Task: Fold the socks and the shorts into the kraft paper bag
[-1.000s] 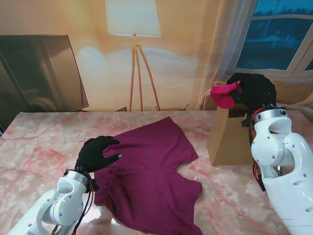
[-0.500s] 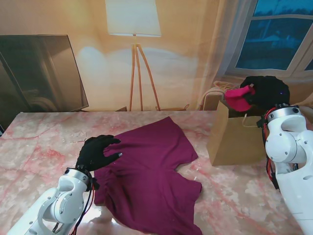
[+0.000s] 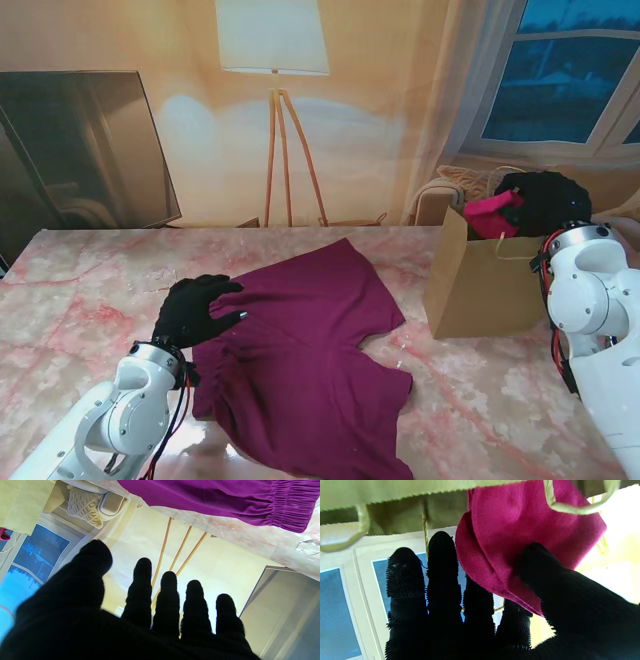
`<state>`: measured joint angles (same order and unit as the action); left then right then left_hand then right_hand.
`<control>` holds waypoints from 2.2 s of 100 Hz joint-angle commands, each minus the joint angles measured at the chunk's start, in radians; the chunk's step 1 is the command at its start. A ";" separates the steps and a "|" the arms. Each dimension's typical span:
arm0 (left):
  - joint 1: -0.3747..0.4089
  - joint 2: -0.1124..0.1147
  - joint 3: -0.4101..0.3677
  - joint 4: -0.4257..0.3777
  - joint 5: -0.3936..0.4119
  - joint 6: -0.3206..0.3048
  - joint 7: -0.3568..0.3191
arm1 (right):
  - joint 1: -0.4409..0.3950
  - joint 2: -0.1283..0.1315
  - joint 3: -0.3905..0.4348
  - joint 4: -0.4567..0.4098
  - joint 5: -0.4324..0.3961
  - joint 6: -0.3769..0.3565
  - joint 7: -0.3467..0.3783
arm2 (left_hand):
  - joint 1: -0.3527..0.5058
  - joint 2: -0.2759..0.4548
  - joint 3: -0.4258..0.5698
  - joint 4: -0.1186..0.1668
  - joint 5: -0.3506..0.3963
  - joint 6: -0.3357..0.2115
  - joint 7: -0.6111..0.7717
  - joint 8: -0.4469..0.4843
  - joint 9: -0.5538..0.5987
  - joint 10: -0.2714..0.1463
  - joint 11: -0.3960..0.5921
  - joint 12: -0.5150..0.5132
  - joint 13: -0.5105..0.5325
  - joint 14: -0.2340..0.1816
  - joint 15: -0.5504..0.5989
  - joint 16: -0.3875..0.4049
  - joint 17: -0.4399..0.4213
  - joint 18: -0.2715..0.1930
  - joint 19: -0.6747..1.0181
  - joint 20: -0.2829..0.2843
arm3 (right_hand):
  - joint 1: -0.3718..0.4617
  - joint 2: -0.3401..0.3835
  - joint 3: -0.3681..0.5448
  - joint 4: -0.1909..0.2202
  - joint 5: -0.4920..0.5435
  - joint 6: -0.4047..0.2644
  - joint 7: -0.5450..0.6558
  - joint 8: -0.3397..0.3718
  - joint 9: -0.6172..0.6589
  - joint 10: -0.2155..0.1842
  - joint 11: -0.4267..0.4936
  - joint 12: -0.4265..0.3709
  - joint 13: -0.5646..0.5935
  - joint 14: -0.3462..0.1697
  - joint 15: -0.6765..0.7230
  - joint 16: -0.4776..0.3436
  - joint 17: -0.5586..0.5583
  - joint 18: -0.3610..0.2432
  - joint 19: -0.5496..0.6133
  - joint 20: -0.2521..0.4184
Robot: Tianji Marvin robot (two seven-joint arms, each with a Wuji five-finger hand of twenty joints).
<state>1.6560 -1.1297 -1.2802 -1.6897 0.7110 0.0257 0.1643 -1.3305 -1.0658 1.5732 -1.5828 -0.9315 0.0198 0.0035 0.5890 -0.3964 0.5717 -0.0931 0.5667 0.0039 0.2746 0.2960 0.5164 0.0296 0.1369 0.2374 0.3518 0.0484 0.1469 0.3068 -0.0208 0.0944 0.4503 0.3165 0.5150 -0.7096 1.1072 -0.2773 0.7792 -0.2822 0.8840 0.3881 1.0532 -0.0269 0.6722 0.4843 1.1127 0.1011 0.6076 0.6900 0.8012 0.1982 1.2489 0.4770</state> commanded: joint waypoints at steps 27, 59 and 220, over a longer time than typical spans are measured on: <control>0.019 0.005 -0.014 -0.016 0.016 0.000 0.012 | -0.031 0.002 0.005 -0.017 -0.029 0.028 0.033 | -0.024 0.023 -0.024 0.032 -0.003 0.013 -0.018 0.002 -0.015 0.015 -0.003 -0.007 -0.020 -0.030 -0.005 -0.006 -0.012 -0.032 -0.003 0.007 | -0.163 0.062 0.001 0.143 -0.156 0.136 -0.360 0.078 -0.235 -0.038 -0.063 -0.054 -0.199 -0.012 -0.131 -0.047 -0.207 -0.009 -0.109 0.098; 0.023 0.006 -0.016 -0.016 0.012 -0.005 0.008 | -0.059 0.003 0.024 -0.049 -0.019 0.012 0.053 | -0.003 0.069 -0.029 0.035 0.009 0.009 -0.011 0.005 -0.006 0.018 0.000 -0.004 -0.011 -0.036 -0.002 -0.006 -0.009 -0.031 0.004 0.015 | -0.205 0.165 -0.088 0.164 -0.246 0.136 -0.411 0.042 -0.351 -0.045 -0.181 -0.121 -0.322 -0.019 -0.259 -0.118 -0.310 -0.031 -0.200 0.097; 0.031 0.027 0.067 0.057 0.013 0.038 -0.096 | -0.044 -0.050 -0.622 0.200 0.135 -0.093 -0.196 | 0.127 0.291 -0.307 0.074 0.122 0.009 0.028 0.032 0.051 0.023 -0.007 0.013 -0.135 -0.062 -0.029 -0.017 -0.023 -0.019 -0.441 -0.041 | -0.207 0.318 -0.118 0.174 -0.209 0.116 -0.367 0.039 -0.340 -0.030 -0.281 -0.236 -0.400 -0.071 -0.387 -0.291 -0.427 -0.118 -0.399 -0.100</control>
<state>1.6851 -1.1079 -1.2190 -1.6475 0.7230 0.0669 0.0847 -1.3847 -1.1007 0.9658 -1.4176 -0.8029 -0.0806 -0.2136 0.7025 -0.1373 0.2933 -0.0727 0.6770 0.0127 0.2894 0.3193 0.5489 0.0379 0.1466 0.2489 0.2429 0.0206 0.1357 0.2995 -0.0450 0.0891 0.0364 0.2928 0.3438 -0.4135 1.0063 -0.1587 0.5898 -0.1621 0.5030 0.4261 0.7646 -0.0644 0.4044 0.2525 0.7550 0.0510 0.2499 0.4241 0.4098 0.0943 0.8624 0.4073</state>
